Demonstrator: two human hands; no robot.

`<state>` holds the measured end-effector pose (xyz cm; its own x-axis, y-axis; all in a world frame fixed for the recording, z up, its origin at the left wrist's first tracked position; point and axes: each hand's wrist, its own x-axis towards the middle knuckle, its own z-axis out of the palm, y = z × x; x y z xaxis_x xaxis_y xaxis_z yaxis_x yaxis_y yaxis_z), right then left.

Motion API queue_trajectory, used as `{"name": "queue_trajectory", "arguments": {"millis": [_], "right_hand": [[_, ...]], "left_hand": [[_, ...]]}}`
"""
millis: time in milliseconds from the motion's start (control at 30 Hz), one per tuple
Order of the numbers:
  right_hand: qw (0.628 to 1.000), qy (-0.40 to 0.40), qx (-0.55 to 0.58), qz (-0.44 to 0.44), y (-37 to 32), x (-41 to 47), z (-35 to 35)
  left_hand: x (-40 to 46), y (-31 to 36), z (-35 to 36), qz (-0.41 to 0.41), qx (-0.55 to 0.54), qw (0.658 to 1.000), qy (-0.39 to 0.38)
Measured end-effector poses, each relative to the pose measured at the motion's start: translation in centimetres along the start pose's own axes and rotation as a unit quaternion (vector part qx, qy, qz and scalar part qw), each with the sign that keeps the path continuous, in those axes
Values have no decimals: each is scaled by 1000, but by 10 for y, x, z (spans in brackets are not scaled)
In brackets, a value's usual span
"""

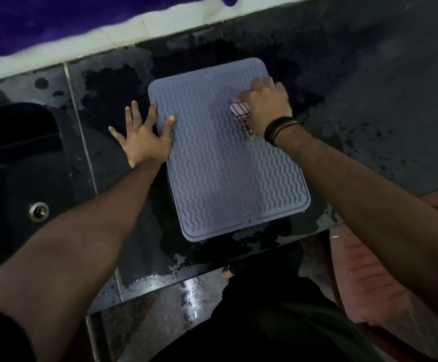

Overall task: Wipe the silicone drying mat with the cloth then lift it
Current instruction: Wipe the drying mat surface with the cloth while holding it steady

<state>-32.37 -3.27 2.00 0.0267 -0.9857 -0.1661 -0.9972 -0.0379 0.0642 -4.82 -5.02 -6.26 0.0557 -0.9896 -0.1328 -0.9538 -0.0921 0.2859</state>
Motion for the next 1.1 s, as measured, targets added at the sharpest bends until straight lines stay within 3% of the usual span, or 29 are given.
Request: {"name": "queue_trajectory", "arguments": {"millis": [200, 333, 567, 800, 967, 1100], "right_hand": [[1000, 0, -8, 8, 33, -1, 16], [998, -7, -4, 65, 40, 12, 2], [954, -23, 261, 143, 42, 29, -25], [955, -27, 286, 75, 39, 38, -45], [933, -71, 351, 31, 26, 48, -62], [928, -29, 370, 5, -5, 66, -74]], "left_hand": [[1, 1, -1, -2, 0, 1000, -2], [1, 0, 0, -2, 7, 1000, -2], [3, -3, 3, 2, 6, 1000, -5], [5, -5, 4, 9, -3, 1000, -5], [5, -4, 4, 6, -1, 1000, -6], [5, -1, 2, 0, 1, 1000, -7]]}}
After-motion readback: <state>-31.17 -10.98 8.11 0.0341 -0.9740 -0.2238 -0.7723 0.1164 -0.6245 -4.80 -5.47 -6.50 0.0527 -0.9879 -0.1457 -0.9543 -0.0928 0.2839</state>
